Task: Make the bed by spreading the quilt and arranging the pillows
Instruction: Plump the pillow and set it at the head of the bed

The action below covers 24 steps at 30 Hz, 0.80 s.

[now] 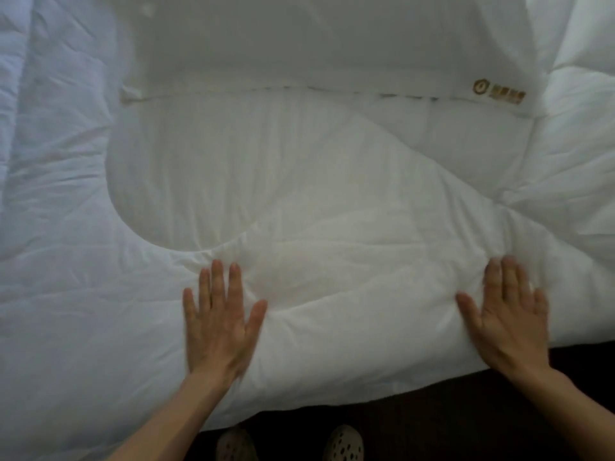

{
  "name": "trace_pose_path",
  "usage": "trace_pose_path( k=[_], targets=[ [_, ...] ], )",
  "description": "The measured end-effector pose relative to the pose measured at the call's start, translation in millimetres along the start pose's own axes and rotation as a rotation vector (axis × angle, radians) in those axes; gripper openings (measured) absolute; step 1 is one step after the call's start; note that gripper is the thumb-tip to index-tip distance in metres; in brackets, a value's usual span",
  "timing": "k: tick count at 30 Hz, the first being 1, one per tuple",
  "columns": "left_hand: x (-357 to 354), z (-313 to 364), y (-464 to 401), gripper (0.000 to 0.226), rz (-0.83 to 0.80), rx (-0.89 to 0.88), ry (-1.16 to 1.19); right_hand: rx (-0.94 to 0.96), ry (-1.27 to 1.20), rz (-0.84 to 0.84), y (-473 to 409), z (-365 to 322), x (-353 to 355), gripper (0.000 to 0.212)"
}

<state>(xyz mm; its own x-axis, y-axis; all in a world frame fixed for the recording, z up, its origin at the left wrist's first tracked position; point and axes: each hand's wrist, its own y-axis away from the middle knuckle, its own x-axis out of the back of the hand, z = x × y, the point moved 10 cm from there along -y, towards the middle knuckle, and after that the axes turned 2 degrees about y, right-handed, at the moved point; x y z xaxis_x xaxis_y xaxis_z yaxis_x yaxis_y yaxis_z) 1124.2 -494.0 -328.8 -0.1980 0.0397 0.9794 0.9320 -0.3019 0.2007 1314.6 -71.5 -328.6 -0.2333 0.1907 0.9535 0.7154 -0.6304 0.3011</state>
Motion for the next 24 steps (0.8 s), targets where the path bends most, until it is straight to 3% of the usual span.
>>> trace_pose_path(
  k=[4,9,13,20,24],
  targets=[
    [-1,4,2,0.081,-0.115,0.011,-0.011,-0.022,0.004,-0.046,-8,1,6,0.090],
    [12,19,-34,0.083,-0.184,-0.027,0.074,-0.061,-0.192,-0.019,-73,-15,54,0.101],
    [38,61,-95,0.076,-0.154,-0.082,0.125,-0.108,-0.372,0.002,-155,-39,105,0.083],
    [67,144,-185,0.085,-0.179,-0.148,0.126,-0.153,-0.602,0.136,-261,-62,172,0.082],
    [65,182,-209,0.074,-0.294,-0.056,0.216,-0.257,-0.688,0.177,-305,-38,202,0.107]
  ],
)
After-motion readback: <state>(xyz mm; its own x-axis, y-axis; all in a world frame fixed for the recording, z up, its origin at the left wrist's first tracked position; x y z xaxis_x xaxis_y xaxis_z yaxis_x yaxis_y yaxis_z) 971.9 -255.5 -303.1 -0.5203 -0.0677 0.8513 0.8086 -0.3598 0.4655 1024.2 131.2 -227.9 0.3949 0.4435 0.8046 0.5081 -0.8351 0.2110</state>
